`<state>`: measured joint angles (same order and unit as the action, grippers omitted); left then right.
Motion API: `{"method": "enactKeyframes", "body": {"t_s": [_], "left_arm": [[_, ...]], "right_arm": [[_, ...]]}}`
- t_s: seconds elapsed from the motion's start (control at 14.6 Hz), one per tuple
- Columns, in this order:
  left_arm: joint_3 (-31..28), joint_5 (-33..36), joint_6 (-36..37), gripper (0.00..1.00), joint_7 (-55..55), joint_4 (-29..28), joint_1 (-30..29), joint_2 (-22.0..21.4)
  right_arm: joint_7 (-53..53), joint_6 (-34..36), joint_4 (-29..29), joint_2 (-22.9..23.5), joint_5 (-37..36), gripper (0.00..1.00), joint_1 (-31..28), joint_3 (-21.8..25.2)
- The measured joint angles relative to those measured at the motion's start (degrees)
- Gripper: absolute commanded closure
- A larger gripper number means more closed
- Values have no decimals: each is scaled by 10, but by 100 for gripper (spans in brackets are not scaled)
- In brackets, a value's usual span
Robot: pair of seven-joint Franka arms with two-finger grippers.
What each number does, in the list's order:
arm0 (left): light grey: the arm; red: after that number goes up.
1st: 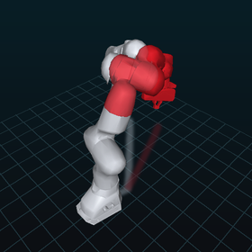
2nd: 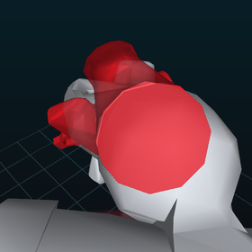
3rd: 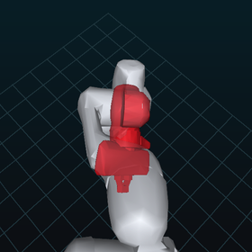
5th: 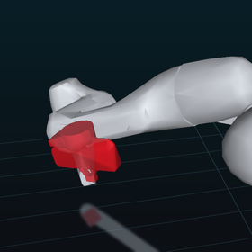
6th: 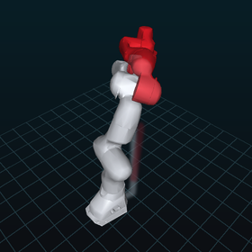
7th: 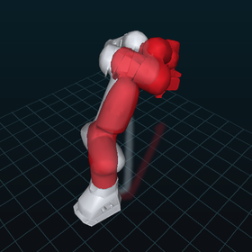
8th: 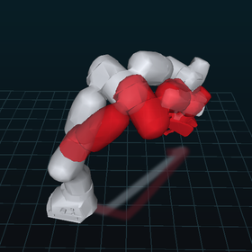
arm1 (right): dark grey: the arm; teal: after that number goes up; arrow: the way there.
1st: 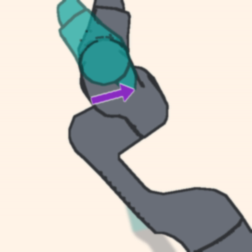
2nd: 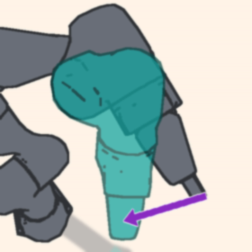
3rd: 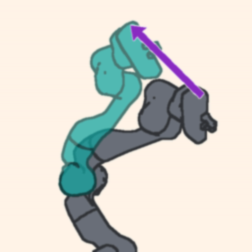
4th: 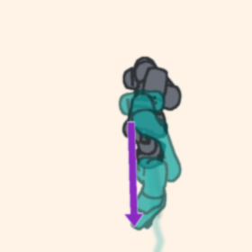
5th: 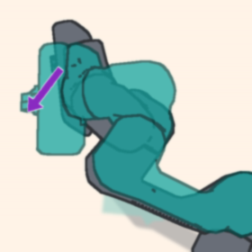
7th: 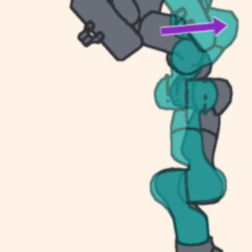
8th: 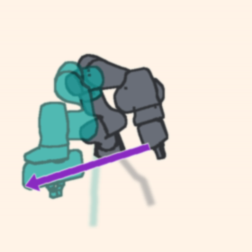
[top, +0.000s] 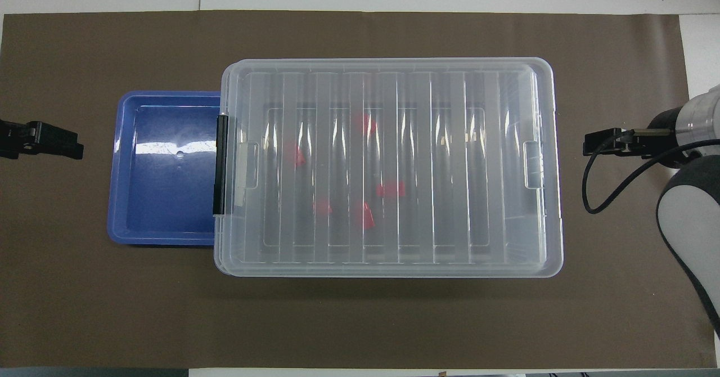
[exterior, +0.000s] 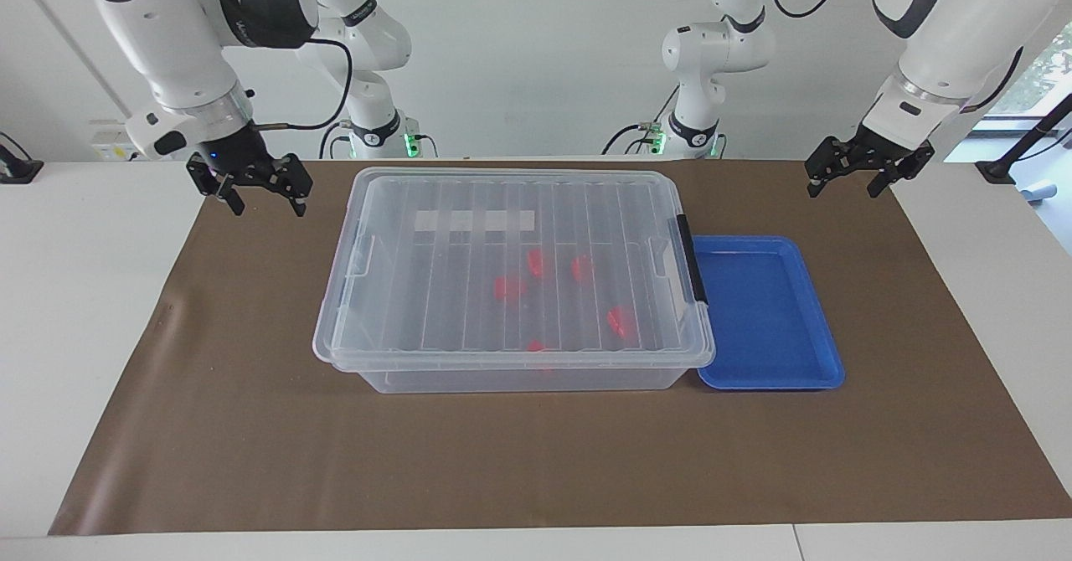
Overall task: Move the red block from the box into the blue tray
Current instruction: 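Reach the right gripper to the edge of the clear lid, then slide the clear lid away from the blue tray with the right gripper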
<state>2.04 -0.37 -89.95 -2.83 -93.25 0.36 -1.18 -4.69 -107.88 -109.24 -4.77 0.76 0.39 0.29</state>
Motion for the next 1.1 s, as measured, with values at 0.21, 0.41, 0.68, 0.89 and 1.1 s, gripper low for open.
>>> {"method": "enactKeyframes", "body": {"t_s": [0.21,0.41,0.68,0.89,1.1], "left_arm": [[0,0,0,0,0,0,0,0],[0,0,0,0,0,0,0,0],[0,0,0,0,0,0,0,0],[0,0,0,0,0,0,0,0],[0,0,0,0,0,0,0,0]], "right_arm": [[-37,-28,-6,24,0,0,19,0],[-66,-40,-7,42,0,0,45,-1],[-67,-60,-25,46,0,0,45,0],[-67,-63,-35,46,0,0,45,1],[-67,-85,-52,46,0,0,45,1]]}}
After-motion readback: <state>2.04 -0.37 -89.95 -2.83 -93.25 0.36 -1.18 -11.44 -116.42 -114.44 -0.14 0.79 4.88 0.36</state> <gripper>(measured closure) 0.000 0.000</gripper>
